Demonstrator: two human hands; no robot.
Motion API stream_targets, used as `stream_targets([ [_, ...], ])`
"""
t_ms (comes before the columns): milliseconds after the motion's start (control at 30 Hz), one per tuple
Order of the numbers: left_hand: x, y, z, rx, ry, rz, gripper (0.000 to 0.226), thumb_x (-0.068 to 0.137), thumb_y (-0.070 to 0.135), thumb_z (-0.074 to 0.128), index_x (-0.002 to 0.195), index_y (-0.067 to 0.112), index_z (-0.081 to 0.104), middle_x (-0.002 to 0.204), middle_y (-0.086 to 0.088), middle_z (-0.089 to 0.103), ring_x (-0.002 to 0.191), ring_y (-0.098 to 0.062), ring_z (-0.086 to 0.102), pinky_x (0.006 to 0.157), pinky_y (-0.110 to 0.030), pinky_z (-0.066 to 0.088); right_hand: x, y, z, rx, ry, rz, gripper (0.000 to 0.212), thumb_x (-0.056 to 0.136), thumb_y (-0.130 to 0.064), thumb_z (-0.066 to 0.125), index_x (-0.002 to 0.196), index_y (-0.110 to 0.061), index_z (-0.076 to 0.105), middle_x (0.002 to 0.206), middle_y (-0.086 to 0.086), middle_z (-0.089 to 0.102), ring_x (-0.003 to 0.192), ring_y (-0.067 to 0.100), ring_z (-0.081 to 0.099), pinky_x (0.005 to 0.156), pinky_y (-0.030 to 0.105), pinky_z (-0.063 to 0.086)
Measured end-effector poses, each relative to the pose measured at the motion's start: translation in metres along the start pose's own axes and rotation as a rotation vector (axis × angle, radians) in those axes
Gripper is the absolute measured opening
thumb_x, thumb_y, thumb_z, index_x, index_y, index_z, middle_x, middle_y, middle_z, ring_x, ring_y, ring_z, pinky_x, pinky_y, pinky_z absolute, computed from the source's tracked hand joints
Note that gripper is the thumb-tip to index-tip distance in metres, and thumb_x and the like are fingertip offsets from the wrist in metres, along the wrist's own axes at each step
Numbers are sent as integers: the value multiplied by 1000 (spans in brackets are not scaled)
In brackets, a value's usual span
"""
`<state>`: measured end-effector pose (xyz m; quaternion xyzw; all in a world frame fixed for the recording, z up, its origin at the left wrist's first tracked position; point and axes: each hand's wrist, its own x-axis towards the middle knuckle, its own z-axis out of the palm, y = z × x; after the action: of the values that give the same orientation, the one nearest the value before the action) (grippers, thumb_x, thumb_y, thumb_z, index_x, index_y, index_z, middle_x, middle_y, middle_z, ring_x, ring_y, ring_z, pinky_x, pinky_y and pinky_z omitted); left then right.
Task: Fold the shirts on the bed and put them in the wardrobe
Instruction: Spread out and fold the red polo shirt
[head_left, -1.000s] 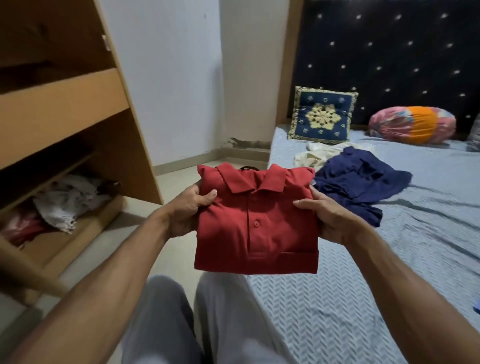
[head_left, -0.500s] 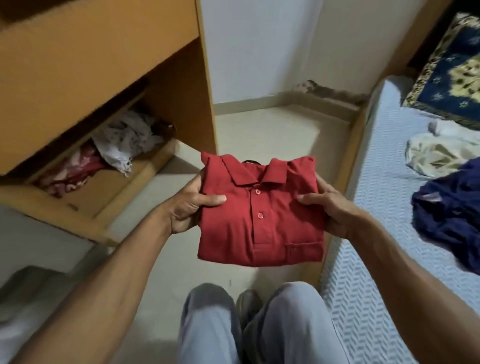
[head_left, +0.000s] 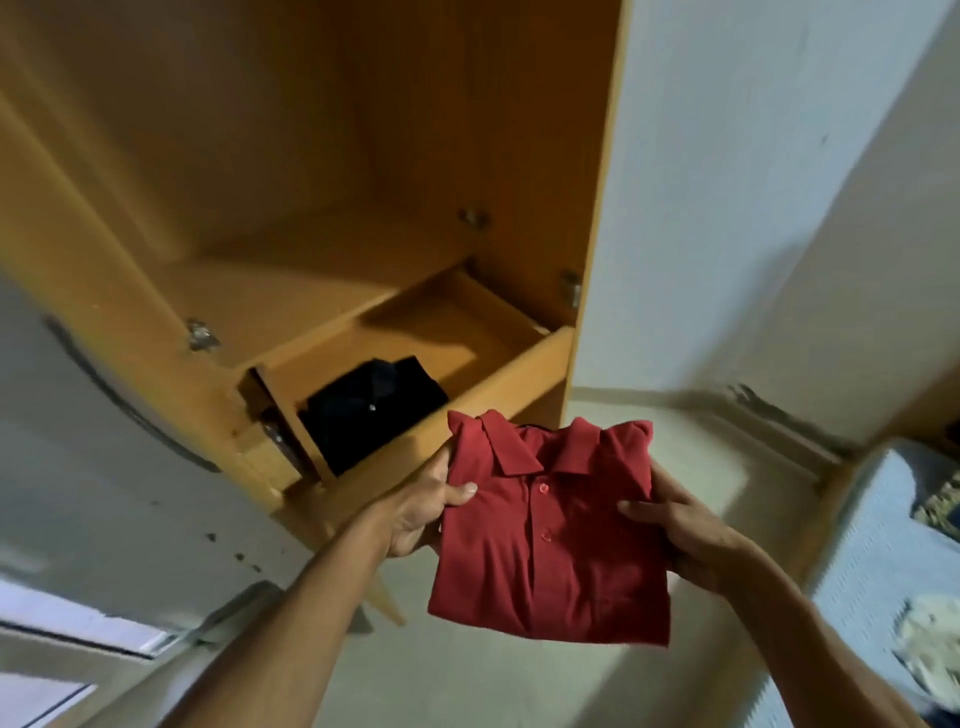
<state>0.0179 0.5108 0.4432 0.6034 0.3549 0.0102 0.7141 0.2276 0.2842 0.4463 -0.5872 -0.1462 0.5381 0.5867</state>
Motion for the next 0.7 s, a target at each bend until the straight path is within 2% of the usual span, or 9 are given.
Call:
stream_targets([
  [100, -2, 20, -21, -36, 97, 7, 72, 103, 10, 54, 157, 42, 20, 152, 11, 45, 126, -11, 55, 80, -23, 55, 31, -34, 16, -92, -52, -3, 60, 97, 8, 52, 138, -36, 53, 127, 10, 69, 115, 34, 67, 103, 58, 50],
  [200, 5, 33, -49, -82, 247, 17, 73, 102, 8, 54, 159, 40, 19, 152, 5, 47, 125, -14, 57, 81, -24, 54, 76, -69, 40, -133, -109, 12, 63, 92, 8, 61, 137, -35, 54, 126, 14, 69, 113, 37, 68, 100, 60, 51],
  [300, 24, 36, -81, -112, 378, 6, 73, 102, 8, 53, 160, 37, 20, 154, 4, 45, 130, -17, 54, 100, -34, 50, 129, -92, 61, -200, -165, 58, 74, 85, 9, 68, 140, -37, 50, 124, 16, 69, 110, 39, 69, 93, 59, 55],
  [400, 48, 41, -108, -87, 495, -20, 70, 103, 13, 53, 159, 39, 20, 161, 6, 34, 141, -18, 43, 117, -44, 37, 182, -109, 83, -269, -208, 83, 88, 78, 5, 76, 146, -40, 43, 129, 17, 64, 112, 39, 67, 93, 60, 55],
  [533, 86, 59, -143, -45, 679, -24, 62, 106, 10, 43, 160, 33, 21, 166, 4, 21, 149, -22, 29, 121, -38, 28, 255, -130, 117, -337, -244, 81, 72, 84, 7, 67, 141, -31, 45, 122, 10, 64, 106, 29, 67, 76, 39, 61],
  [600, 107, 65, -165, -14, 769, -43, 60, 106, 6, 39, 159, 31, 24, 166, 1, 21, 149, -22, 29, 117, -33, 29, 299, -135, 134, -358, -285, 102, 75, 86, 7, 65, 146, -32, 44, 123, 11, 66, 106, 30, 69, 78, 43, 62],
  [633, 118, 67, -176, 7, 817, -51, 60, 106, 5, 38, 159, 30, 26, 164, 2, 25, 143, -20, 38, 113, -27, 34, 320, -136, 143, -384, -291, 115, 76, 87, 7, 65, 148, -34, 43, 123, 10, 67, 107, 30, 70, 81, 47, 61],
  [667, 125, 68, -185, 23, 855, -55, 60, 105, 3, 37, 158, 29, 28, 158, 5, 31, 127, -13, 50, 101, -17, 44, 336, -136, 150, -404, -288, 114, 73, 89, 6, 64, 146, -36, 45, 121, 8, 69, 106, 29, 70, 83, 49, 61],
  [700, 129, 64, -195, 44, 892, -50, 60, 103, 1, 38, 157, 28, 30, 150, 6, 39, 105, -5, 56, 82, -10, 50, 351, -133, 157, -408, -289, 113, 71, 90, 5, 63, 145, -37, 46, 119, 7, 71, 105, 29, 71, 85, 50, 60],
])
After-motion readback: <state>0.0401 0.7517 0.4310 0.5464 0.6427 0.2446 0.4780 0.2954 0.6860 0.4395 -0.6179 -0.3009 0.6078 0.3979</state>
